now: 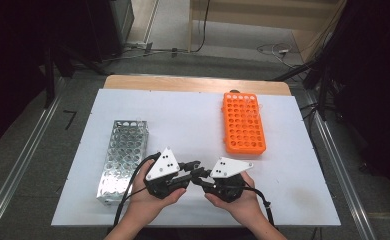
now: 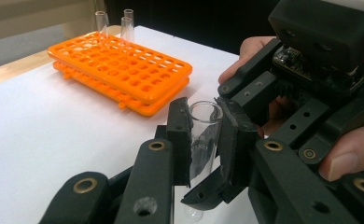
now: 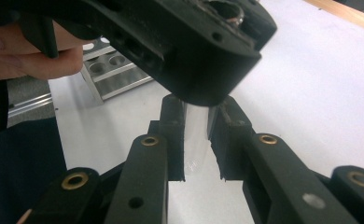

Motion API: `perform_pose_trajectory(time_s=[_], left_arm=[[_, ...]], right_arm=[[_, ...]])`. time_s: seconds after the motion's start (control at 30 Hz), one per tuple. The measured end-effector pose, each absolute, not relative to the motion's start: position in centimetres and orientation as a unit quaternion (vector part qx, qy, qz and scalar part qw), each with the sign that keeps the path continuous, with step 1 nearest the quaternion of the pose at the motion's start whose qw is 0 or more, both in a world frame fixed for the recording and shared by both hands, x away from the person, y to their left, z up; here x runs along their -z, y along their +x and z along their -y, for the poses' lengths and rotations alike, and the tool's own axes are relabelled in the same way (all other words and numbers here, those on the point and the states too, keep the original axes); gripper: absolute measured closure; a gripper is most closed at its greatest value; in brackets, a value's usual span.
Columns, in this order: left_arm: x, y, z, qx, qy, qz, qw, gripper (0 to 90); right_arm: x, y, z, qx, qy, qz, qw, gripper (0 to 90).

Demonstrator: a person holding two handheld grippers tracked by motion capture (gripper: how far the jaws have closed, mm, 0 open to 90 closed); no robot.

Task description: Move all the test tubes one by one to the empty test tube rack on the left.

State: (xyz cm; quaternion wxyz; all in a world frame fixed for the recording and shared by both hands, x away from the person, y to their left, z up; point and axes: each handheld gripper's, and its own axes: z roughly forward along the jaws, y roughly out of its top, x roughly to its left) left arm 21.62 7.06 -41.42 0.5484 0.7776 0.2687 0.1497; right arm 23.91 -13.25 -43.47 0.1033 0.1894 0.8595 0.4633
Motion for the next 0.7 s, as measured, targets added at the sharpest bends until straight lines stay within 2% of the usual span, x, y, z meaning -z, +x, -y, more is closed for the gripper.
perform_pose_trajectory(time_s=[0.13,0.17,0.23,0.27,0.37,0.5,0.7], left_arm=[[41.1,21.9,-7.2,-0.153,0.776,-0.269,0.549,76.1],[40.9,21.9,-7.2,-0.154,0.776,-0.270,0.549,76.1],[40.6,22.2,-7.6,-0.157,0.773,-0.273,0.552,76.1],[40.4,22.3,-7.8,-0.159,0.771,-0.275,0.553,76.1],[40.0,22.8,-8.4,-0.162,0.762,-0.285,0.558,76.1],[39.5,23.6,-9.3,-0.168,0.752,-0.298,0.563,76.1],[39.2,24.7,-11.0,-0.185,0.740,-0.318,0.562,76.1]], right_arm=[[43.4,24.0,13.5,-0.470,0.191,-0.856,0.104,72.0],[43.3,24.2,13.7,-0.475,0.193,-0.852,0.105,67.6],[43.3,24.2,13.9,-0.478,0.193,-0.850,0.105,65.9],[43.2,24.4,14.3,-0.483,0.195,-0.846,0.111,59.4],[43.1,24.7,14.8,-0.489,0.200,-0.841,0.113,54.5],[42.9,25.3,15.9,-0.500,0.213,-0.829,0.129,38.2],[43.0,26.3,18.2,-0.506,0.239,-0.817,0.143,22.8]])
